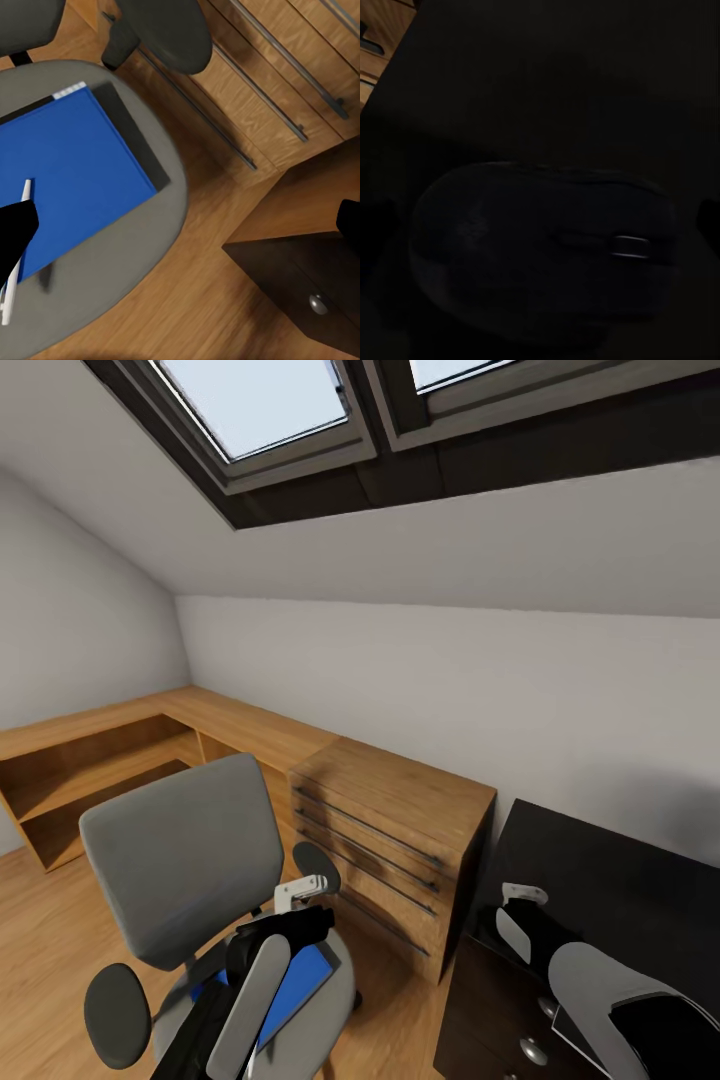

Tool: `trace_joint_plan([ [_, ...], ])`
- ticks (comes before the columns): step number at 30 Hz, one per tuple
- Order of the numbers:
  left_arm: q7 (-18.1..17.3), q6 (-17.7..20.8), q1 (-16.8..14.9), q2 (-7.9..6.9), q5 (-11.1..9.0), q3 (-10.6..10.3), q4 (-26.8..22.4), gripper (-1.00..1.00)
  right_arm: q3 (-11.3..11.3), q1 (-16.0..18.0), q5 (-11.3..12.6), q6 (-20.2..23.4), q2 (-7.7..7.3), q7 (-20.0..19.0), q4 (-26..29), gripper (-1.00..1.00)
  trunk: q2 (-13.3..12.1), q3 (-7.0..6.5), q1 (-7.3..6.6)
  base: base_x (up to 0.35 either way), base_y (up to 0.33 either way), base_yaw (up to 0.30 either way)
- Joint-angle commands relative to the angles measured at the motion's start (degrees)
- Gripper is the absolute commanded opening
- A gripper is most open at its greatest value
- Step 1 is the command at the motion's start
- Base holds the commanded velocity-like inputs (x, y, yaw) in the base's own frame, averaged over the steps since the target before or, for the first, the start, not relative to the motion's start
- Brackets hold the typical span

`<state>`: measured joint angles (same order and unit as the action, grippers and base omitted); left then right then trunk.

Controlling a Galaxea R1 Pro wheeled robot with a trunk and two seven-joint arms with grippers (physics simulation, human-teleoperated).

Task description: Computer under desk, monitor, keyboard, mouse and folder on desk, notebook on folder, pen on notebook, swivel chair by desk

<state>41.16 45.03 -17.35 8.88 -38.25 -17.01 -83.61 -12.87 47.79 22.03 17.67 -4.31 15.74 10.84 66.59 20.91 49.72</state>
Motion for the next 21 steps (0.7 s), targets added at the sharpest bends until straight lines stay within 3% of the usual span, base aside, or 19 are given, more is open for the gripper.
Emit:
trace_joint_plan([
  [1,0.59,0.06,-0.05,0.00,-0.58,-0.04,-0.06,1.00,-0.49,0.02,0.53,0.38,-0.07,0.32,0.15,1.00,0.05,0.07,0.00,0.000,0.000,0.000],
  [10,0.59,0.06,-0.05,0.00,-0.57,-0.04,-0.06,1.00,-0.49,0.01,0.56,0.49,-0.13,0.32,0.15,1.00,0.05,0.07,0.00,0.000,0.000,0.000],
  [17,0.59,0.06,-0.05,0.00,-0.58,-0.04,-0.06,1.00,-0.49,0.01,0.56,0.52,-0.10,0.28,0.15,1.00,2.85,1.33,1.54,0.000,0.000,0.000],
  [21,0.59,0.06,-0.05,0.00,-0.60,-0.04,-0.06,1.00,-0.49,0.02,0.56,0.53,-0.09,0.28,0.15,1.00,2.85,1.33,1.54,0.000,0.000,0.000],
])
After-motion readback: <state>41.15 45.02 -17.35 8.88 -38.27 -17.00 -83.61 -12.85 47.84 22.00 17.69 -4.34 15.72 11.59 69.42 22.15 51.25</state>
